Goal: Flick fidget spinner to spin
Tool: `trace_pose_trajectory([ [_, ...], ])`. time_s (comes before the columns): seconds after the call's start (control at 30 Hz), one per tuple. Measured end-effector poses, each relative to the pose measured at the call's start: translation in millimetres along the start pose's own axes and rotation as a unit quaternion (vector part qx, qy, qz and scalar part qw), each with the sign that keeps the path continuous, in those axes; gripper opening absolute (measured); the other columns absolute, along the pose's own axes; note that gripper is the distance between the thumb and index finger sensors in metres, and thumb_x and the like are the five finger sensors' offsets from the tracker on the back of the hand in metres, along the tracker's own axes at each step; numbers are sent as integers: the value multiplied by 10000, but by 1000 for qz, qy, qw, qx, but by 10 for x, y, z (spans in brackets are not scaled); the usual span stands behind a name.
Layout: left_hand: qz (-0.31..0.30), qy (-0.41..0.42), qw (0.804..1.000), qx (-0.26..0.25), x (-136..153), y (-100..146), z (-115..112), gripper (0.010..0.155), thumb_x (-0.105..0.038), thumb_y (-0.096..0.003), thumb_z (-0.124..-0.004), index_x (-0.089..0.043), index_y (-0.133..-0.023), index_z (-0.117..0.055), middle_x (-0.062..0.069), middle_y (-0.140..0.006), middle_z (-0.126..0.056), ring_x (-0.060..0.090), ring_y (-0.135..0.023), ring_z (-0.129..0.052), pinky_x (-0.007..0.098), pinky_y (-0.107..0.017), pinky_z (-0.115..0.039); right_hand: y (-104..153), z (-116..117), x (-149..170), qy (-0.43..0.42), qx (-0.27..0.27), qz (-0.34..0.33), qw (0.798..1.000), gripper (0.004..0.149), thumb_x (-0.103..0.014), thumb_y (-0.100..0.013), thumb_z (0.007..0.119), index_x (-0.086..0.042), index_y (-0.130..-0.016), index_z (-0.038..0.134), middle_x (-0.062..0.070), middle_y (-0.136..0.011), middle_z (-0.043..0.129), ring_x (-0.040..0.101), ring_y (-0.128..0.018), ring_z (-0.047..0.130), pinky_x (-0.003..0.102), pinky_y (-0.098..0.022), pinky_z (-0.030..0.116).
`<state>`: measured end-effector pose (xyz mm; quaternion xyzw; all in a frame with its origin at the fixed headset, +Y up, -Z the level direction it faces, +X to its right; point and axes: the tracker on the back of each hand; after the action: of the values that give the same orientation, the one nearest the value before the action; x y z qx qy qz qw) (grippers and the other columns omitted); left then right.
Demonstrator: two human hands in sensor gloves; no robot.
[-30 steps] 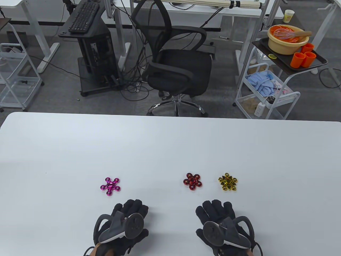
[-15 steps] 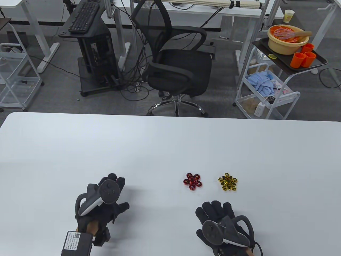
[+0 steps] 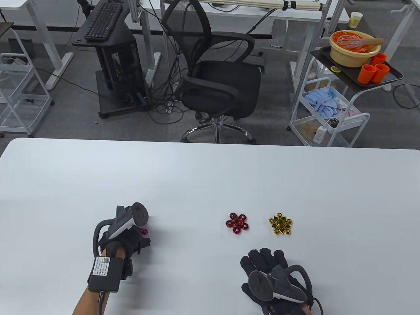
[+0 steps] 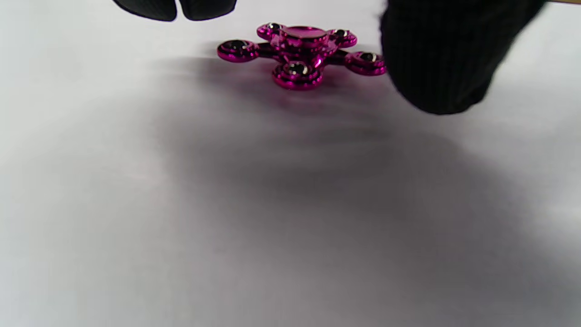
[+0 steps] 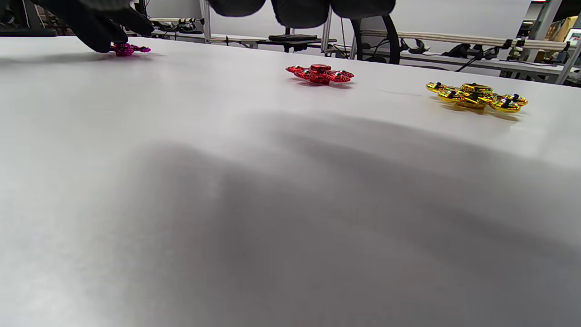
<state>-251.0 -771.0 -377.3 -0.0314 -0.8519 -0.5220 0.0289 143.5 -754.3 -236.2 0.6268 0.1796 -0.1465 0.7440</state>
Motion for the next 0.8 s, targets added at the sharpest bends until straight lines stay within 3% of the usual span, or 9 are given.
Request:
trace_pose_trajectory([
  [0.2, -2, 15, 999, 30, 48, -110, -21, 850, -469, -375, -871, -271, -1001, -330, 113, -1132, -172, 412, -1061, -489, 584, -758, -542, -3, 4, -3, -3, -1, -2, 1000, 686, -575, -466, 548, -234, -1030, 360, 146, -1132, 325, 497, -1014, 319, 706, -725, 256],
  [0.43, -8, 31, 1000, -1, 74, -118, -39, 735, -434, -371, -864, -220, -971, -497, 84, -1116, -407, 353, -1009, -551, 524, -731, -623, -11, 16, -15, -3, -5, -5, 1000, 683, -573, -466, 548, -234, -1030, 363, 146, -1131, 327, 498, -1014, 319, 705, -724, 257],
  [0.6, -21, -12, 998, -61, -44, -40, -51, 665, -433, -348, -886, -190, -913, -635, 121, -1065, -565, 343, -899, -735, 460, -652, -756, -14, 24, -40, -3, -6, -8, 1000, 684, -573, -466, 548, -235, -1030, 360, 146, -1131, 327, 497, -1013, 320, 705, -724, 258],
  [0.8, -16, 40, 996, -77, 49, -67, -51, 720, -460, -302, -932, -189, -902, -641, 168, -1026, -595, 368, -860, -733, 521, -645, -719, -9, 30, -75, -1, -8, -13, 1000, 683, -573, -465, 548, -236, -1029, 359, 144, -1131, 319, 495, -1014, 315, 705, -724, 254],
])
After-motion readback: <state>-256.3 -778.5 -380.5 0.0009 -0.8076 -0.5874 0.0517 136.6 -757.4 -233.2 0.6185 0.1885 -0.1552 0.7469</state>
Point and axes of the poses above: the tracker on the back of each hand, its own x axis roughly to the little-finger side, its own y axis roughly from the fingertips to the wrist, z = x × y
